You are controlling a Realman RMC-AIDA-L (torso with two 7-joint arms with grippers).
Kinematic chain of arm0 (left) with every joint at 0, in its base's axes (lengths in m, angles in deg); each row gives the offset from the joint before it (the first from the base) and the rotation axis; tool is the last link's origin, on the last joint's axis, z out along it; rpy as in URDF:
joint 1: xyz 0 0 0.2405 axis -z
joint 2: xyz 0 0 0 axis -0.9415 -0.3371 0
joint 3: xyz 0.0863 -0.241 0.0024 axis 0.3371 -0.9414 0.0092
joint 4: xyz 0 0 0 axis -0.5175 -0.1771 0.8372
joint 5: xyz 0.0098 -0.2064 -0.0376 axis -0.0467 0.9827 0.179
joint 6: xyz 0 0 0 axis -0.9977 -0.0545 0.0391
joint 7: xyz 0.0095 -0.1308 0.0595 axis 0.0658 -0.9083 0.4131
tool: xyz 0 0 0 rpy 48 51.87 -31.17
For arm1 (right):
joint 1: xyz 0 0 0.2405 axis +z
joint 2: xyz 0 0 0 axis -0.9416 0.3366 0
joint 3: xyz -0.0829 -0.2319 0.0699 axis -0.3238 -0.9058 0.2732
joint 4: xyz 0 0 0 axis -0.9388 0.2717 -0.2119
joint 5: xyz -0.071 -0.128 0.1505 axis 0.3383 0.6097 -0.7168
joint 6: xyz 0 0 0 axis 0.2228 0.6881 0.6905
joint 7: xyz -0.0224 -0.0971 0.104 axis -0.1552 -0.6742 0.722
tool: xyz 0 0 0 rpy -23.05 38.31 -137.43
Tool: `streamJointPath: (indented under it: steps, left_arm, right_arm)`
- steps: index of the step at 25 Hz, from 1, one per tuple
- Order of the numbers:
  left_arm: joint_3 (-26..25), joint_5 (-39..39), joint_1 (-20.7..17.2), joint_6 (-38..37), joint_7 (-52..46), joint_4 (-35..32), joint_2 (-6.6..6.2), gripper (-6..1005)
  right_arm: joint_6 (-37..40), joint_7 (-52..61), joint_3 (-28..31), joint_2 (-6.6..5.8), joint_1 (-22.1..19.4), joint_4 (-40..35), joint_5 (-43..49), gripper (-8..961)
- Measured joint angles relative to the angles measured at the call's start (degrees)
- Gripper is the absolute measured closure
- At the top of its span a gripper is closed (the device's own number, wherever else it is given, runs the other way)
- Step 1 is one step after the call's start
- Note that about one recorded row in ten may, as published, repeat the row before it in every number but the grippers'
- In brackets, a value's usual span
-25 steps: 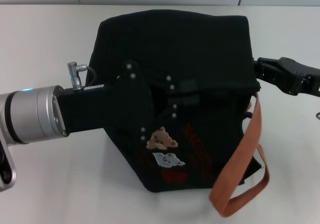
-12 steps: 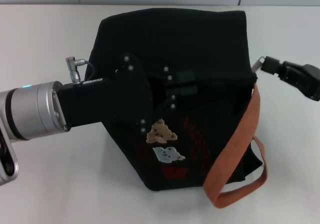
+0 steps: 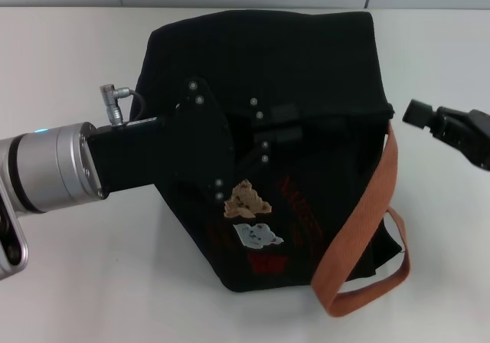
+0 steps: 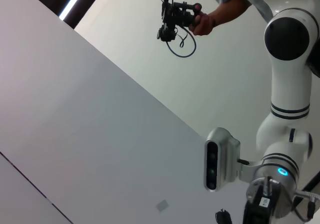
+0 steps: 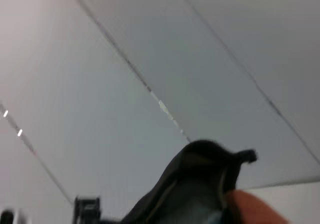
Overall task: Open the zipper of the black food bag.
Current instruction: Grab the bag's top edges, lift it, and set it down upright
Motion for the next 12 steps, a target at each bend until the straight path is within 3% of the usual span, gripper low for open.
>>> streamJointPath:
  steps: [4, 9, 12]
  left_arm:
    - [0.06, 0.01, 0.06, 0.06, -0.05, 0.0, 0.0, 916]
    - [0.04, 0.02, 0.09, 0.06, -0.07, 0.01, 0.0, 916]
    - [0.07, 0.02, 0.14, 0.04, -0.14, 0.05, 0.0, 916]
  right_arm:
    - [1.03, -3.3, -0.1, 0.03, -0.44, -2.98, 1.06, 925]
    - [1.53, -10.55, -0.32, 1.32, -1.5, -6.58, 1.24, 892]
    - [0.44, -13.29, -0.81, 1.62, -0.8, -6.69, 1.46, 788]
